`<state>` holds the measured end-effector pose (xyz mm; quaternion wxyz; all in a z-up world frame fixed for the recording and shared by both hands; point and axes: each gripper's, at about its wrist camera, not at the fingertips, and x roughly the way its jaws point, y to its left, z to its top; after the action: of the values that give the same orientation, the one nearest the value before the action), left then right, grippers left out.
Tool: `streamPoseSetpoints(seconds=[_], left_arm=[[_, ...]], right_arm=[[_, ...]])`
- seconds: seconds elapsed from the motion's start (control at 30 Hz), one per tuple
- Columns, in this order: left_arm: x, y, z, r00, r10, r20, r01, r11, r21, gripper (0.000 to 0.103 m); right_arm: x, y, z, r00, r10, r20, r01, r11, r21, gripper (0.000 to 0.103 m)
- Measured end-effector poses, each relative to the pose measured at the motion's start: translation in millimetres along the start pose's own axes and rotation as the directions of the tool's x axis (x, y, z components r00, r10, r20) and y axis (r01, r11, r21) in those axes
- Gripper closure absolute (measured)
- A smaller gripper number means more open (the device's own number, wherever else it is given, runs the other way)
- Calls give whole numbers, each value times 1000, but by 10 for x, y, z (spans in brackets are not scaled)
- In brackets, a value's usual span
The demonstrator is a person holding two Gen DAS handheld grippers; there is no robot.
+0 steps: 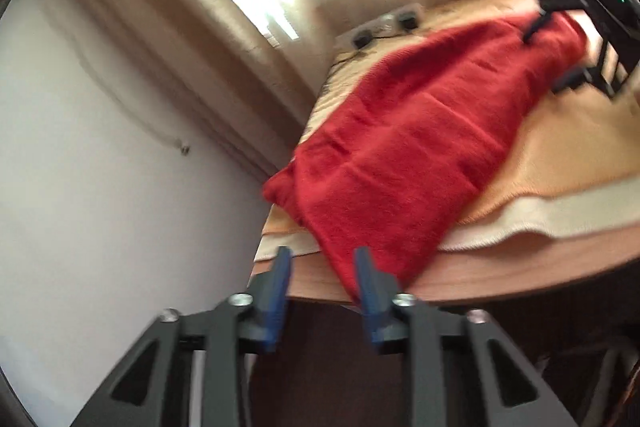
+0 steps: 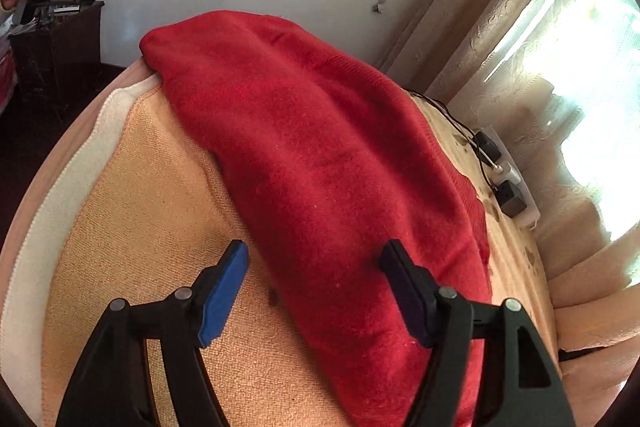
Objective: Fold clothes
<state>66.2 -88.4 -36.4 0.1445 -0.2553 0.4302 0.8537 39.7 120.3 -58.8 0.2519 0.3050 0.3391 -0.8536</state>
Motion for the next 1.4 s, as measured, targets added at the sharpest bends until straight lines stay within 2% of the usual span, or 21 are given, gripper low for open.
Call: streamPoseSetpoints(seconds=[0.03, 0.1, 0.27, 0.5, 0.53, 0.57, 0.6, 0.63, 0.7, 0.73, 0.83, 0.9, 1.03, 1.17, 1.27, 1.3, 1.4], left_arm=[[10, -143, 14, 1000, 10, 16, -12, 996, 86, 16], [87, -315, 59, 1000, 13, 13, -15, 984, 177, 16], [240, -223, 216, 994, -102, 27, 98, 987, 130, 16], [554, -139, 373, 985, -171, -35, 174, 977, 120, 16], [595, -148, 388, 982, -183, -43, 187, 975, 122, 19], [618, -147, 407, 979, -198, -43, 202, 972, 120, 22], [643, -135, 438, 975, -215, -52, 220, 970, 106, 33], [677, -120, 473, 970, -234, -71, 240, 967, 87, 52], [745, -115, 534, 959, -264, -105, 271, 961, 58, 75], [768, -117, 563, 955, -274, -117, 281, 959, 47, 82], [739, -34, 644, 945, -300, -133, 303, 953, 2, 91], [648, 73, 662, 934, -331, -134, 331, 943, -27, 95], [402, 266, 614, 911, -388, -142, 387, 921, -34, 95], [368, 335, 498, 863, -477, -164, 478, 878, -40, 95], [523, 220, 423, 860, -475, -187, 480, 877, -24, 94], [559, 169, 392, 863, -467, -193, 473, 881, -18, 94], [595, 146, 346, 857, -478, -190, 485, 874, -12, 88]], right_arm=[[19, -3, 0, 1000, -4, -1, 4, 1000, -3, 25], [50, -7, -1, 1000, -6, -5, 6, 1000, -5, 25], [104, -46, 28, 1000, 1, -8, -1, 1000, 12, 25], [139, -106, 60, 1000, 21, -3, -21, 999, 47, 25], [150, -114, 60, 1000, 28, -7, -28, 998, 53, 25], [162, -122, 60, 999, 35, -10, -35, 998, 59, 25], [175, -131, 61, 999, 43, -14, -42, 997, 66, 26], [190, -142, 69, 998, 53, -22, -51, 996, 75, 31], [218, -166, 85, 997, 72, -36, -68, 993, 93, 44], [215, -177, 98, 997, 74, -35, -70, 993, 100, 58], [144, -265, 123, 993, 115, -16, -111, 980, 166, 81], [81, -328, 135, 988, 154, 2, -151, 965, 213, 85], [-11, -298, 55, 972, 233, 2, -228, 947, 225, 91], [-103, -268, -25, 950, 311, 2, -303, 923, 236, 92], [-169, -248, -83, 930, 367, 4, -356, 901, 246, 90], [-167, -264, -88, 930, 368, 11, -359, 898, 254, 81], [-161, -310, -101, 927, 373, 30, -366, 888, 278, 79]])
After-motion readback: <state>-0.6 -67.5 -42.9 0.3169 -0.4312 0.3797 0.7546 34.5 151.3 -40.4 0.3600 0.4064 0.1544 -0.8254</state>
